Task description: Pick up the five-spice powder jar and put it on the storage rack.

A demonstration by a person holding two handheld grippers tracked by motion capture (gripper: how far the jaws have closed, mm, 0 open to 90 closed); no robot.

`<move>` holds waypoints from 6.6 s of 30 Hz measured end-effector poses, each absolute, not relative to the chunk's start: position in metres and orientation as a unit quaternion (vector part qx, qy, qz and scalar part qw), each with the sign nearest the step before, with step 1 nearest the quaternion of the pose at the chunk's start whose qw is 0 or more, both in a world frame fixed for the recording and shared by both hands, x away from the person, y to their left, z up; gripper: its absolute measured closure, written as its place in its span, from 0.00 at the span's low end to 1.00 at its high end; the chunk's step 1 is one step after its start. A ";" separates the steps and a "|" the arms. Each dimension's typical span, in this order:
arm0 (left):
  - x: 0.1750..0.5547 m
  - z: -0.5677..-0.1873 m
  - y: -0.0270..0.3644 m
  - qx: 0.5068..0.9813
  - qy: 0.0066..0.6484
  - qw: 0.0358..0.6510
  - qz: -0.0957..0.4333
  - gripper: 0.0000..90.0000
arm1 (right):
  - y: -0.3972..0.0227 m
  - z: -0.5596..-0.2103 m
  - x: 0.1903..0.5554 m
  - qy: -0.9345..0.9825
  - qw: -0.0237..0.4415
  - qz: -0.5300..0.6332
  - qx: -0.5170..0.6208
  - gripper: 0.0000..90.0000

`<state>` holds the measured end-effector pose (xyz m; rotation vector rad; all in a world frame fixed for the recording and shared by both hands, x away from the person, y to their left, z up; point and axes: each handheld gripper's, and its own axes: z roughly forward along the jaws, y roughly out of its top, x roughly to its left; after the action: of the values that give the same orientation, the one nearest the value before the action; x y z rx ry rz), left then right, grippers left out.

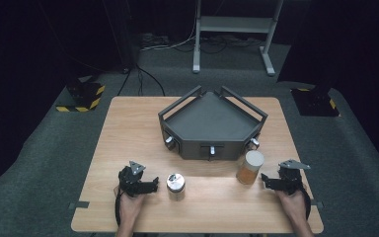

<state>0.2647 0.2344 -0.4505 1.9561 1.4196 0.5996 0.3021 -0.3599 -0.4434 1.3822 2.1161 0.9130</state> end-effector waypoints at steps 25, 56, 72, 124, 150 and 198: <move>0.266 -0.450 0.234 0.745 0.540 0.320 0.226 0.04 | -0.359 -0.443 0.302 0.767 0.227 0.330 0.502 0.12; 0.220 -0.440 0.252 0.746 0.527 0.359 0.192 0.02 | -0.359 -0.443 0.302 0.767 0.227 0.329 0.502 0.11; 0.207 -0.438 0.238 0.777 0.477 0.376 0.166 0.02 | -0.359 -0.443 0.302 0.767 0.227 0.329 0.503 0.11; 0.218 -0.472 0.156 0.718 0.489 0.460 0.181 0.19 | -0.359 -0.443 0.302 0.767 0.227 0.329 0.503 0.11; 0.223 -0.471 0.157 0.722 0.487 0.457 0.182 0.34 | -0.359 -0.443 0.302 0.767 0.227 0.329 0.503 0.11; 0.239 -0.429 0.161 0.725 0.460 0.483 0.172 0.35 | -0.359 -0.443 0.302 0.767 0.227 0.329 0.503 0.11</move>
<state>0.2388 0.1608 -0.4292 1.7655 1.1212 0.4195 0.3021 -0.3587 -0.4431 1.3851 2.1129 0.9059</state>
